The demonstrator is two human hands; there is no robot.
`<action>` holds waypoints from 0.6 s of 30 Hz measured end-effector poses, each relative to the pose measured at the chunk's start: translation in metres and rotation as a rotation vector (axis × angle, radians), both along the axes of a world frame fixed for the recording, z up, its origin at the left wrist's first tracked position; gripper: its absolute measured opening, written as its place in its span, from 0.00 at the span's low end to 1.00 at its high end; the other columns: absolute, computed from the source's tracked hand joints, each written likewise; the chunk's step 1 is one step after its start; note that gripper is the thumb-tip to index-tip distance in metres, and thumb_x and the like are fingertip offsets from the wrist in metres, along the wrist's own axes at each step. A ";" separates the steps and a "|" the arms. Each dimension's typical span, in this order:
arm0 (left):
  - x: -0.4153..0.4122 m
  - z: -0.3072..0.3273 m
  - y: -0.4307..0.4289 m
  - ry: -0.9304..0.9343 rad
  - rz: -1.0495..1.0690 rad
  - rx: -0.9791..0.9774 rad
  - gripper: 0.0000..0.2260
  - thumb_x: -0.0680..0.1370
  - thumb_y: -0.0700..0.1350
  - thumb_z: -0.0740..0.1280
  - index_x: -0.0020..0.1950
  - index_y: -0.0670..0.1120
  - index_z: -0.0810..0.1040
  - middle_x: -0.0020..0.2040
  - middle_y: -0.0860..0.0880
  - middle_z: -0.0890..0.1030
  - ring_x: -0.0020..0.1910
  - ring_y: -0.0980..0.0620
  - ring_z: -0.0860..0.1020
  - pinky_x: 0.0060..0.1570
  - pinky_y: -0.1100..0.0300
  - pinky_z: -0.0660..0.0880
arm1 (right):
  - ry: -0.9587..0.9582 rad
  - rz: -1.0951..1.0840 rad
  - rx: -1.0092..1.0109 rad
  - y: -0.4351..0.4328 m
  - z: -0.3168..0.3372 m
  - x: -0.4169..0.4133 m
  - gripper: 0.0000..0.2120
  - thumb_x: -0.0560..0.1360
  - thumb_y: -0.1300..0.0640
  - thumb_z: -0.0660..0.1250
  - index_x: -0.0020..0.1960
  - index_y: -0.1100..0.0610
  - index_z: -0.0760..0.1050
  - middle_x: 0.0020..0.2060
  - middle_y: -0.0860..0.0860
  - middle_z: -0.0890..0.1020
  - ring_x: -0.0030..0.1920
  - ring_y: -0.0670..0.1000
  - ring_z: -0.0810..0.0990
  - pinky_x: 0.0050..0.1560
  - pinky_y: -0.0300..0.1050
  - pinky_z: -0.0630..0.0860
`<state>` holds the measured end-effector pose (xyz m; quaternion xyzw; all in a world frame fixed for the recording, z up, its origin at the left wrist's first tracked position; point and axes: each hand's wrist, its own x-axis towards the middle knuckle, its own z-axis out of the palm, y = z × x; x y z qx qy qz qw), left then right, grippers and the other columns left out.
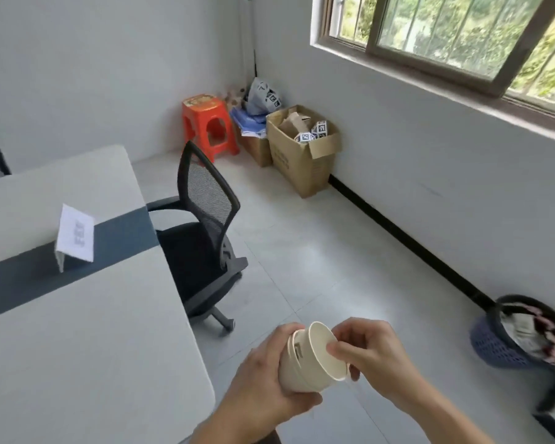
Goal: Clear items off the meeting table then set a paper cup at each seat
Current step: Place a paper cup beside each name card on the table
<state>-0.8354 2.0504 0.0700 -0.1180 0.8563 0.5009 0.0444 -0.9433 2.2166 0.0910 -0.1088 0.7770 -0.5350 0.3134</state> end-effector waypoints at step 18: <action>-0.360 -0.001 -0.068 -0.010 -0.003 0.033 0.29 0.61 0.56 0.77 0.58 0.64 0.69 0.48 0.63 0.80 0.46 0.60 0.78 0.47 0.56 0.79 | -0.151 0.035 -0.352 -0.053 0.002 -0.342 0.33 0.59 0.50 0.76 0.63 0.55 0.75 0.44 0.49 0.81 0.37 0.47 0.75 0.31 0.41 0.67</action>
